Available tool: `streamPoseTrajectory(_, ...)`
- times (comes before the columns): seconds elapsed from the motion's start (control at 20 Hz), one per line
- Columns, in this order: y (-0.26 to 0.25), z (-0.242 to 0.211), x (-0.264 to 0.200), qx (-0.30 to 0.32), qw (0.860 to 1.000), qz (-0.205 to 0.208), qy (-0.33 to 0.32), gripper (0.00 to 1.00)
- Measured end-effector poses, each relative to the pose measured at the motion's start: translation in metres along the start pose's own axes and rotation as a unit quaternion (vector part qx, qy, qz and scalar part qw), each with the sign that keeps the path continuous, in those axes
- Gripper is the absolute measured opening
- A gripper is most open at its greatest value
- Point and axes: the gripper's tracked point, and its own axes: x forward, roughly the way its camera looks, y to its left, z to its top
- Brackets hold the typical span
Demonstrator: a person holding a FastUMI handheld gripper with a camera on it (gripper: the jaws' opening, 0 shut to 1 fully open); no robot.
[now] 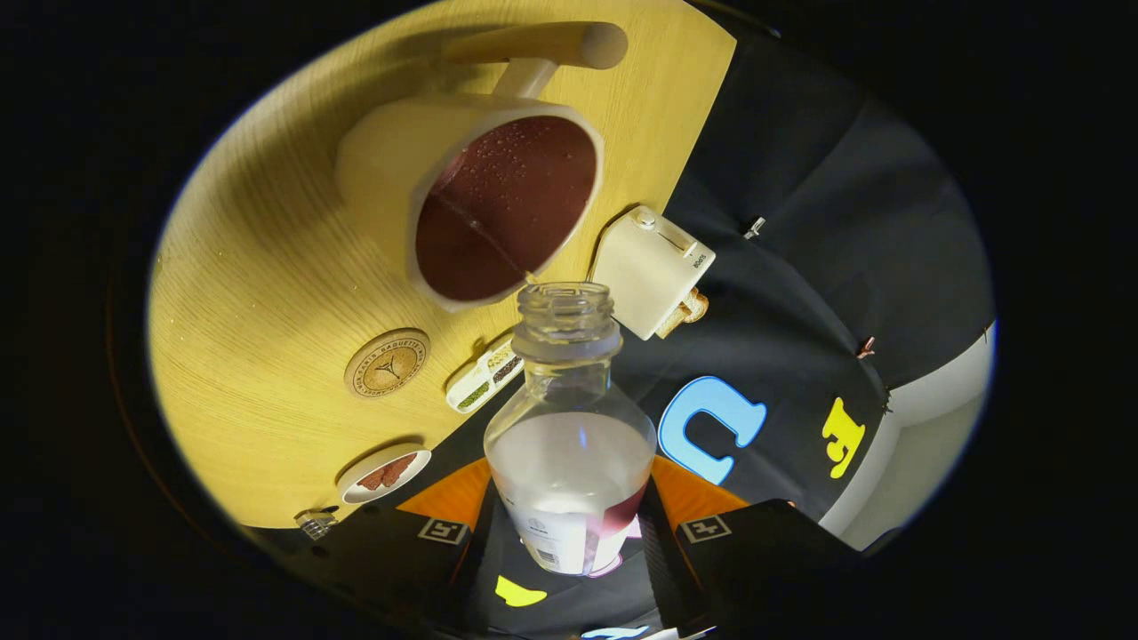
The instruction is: Take the bottle from table, then pour the juice into the cup, finally place the bottle on the coaster
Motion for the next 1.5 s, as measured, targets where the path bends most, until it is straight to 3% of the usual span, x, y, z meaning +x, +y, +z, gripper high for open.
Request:
streamPoseTrajectory(0.6, -0.001, -0.001, 0.002, 0.007, 1.000, -0.009, -0.012, 0.71)
streamPoseTrajectory(0.85, 0.005, -0.004, 0.002, 0.051, 0.999, -0.006, -0.007, 0.71)
streamPoseTrajectory(1.05, 0.010, -0.016, -0.010, 0.140, 0.990, 0.002, 0.013, 0.71)
streamPoseTrajectory(1.2, -0.003, -0.035, -0.018, 0.236, 0.971, 0.001, 0.042, 0.71)
streamPoseTrajectory(1.3, -0.015, -0.052, -0.019, 0.312, 0.948, 0.000, 0.063, 0.71)
streamPoseTrajectory(1.4, -0.023, -0.070, -0.022, 0.392, 0.916, 0.001, 0.088, 0.71)
streamPoseTrajectory(1.5, -0.024, -0.086, -0.027, 0.473, 0.873, 0.010, 0.116, 0.71)
